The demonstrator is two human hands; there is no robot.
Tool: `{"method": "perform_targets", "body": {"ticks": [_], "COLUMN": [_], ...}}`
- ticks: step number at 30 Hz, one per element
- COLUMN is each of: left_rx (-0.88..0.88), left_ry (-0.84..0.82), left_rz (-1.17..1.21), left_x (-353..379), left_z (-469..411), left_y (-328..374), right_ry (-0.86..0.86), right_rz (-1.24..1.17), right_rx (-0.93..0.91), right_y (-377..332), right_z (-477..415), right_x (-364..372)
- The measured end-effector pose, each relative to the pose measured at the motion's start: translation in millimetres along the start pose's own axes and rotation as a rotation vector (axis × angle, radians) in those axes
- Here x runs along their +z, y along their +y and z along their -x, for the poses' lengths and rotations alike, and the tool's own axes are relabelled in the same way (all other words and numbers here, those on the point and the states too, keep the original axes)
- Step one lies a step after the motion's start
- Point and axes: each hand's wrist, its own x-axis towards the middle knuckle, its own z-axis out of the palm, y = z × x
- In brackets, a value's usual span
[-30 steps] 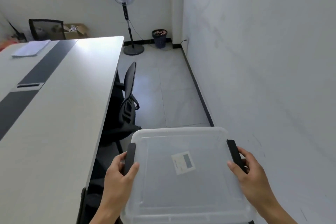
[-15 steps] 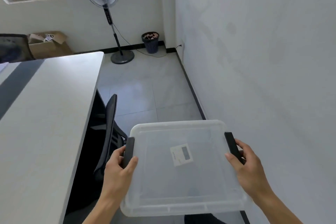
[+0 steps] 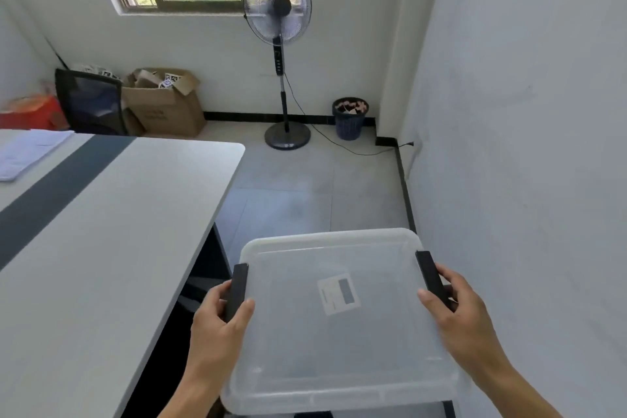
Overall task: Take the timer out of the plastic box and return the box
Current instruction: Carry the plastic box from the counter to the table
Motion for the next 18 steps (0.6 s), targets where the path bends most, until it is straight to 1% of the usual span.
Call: {"method": "perform_targets", "body": {"ticks": [4,8,13,16,18], "left_rx": [0.004,0.053,0.081,0.033,-0.01], "left_ry": [-0.032,-0.062,-0.083,-0.048,0.008], "left_rz": [0.009,-0.01,-0.027,-0.039,-0.05], "left_x": [24,44,70,83,91], "left_z": [-103,-205,-307,-360,-397], "left_y": [27,78,120,125,123], "right_ry": [0.019,0.063,0.096,0.043,-0.012], "right_rz": [-0.012,-0.024,-0.049,-0.045,-0.032], "right_rx": [0.03,0.015,0.02,0.036,0.035], "right_y": [-22,-68,-101,-109,-114], "right_z": [-92,-181,-277,-343,-392], "right_x": [29,50,72,93,111]}}
